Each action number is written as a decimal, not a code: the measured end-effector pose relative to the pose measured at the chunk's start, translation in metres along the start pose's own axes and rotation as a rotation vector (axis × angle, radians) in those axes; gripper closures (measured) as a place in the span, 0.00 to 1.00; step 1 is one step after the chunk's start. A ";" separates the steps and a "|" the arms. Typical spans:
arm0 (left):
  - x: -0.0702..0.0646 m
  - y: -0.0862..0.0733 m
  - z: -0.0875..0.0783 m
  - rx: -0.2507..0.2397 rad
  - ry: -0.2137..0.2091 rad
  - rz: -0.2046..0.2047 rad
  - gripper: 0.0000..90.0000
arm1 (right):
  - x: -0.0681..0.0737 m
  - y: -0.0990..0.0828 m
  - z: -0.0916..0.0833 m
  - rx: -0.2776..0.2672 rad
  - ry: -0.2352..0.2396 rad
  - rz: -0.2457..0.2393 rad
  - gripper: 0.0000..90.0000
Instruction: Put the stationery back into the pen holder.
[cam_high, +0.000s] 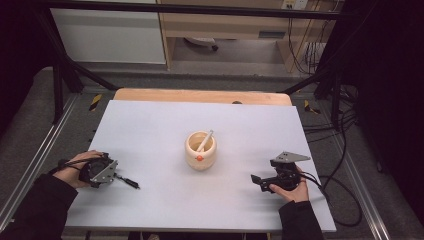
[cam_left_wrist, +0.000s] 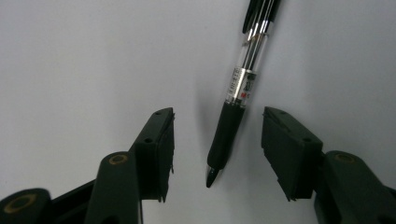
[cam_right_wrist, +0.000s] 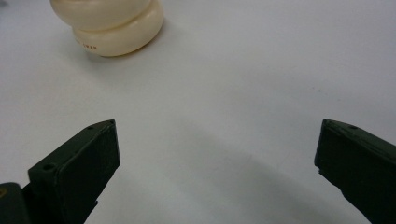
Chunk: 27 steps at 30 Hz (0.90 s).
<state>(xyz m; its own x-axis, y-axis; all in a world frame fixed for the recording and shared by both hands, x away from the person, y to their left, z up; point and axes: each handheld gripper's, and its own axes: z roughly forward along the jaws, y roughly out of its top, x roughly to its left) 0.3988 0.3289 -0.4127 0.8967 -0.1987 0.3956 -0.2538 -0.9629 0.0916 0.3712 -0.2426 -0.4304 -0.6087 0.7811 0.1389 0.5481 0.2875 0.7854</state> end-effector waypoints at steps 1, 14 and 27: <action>0.000 0.000 0.001 0.004 -0.002 0.003 0.51 | 0.000 0.000 0.000 -0.003 -0.001 0.002 0.01; 0.005 0.000 0.005 0.017 -0.023 0.045 0.65 | 0.000 0.000 0.001 0.000 0.001 -0.004 0.01; 0.007 0.001 0.007 0.018 -0.083 0.090 0.80 | 0.000 0.000 0.000 -0.001 0.000 -0.001 0.01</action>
<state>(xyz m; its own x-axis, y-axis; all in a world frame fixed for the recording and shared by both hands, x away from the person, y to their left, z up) 0.4079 0.3255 -0.4164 0.8976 -0.2982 0.3245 -0.3289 -0.9434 0.0428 0.3716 -0.2426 -0.4306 -0.6089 0.7812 0.1380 0.5471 0.2875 0.7862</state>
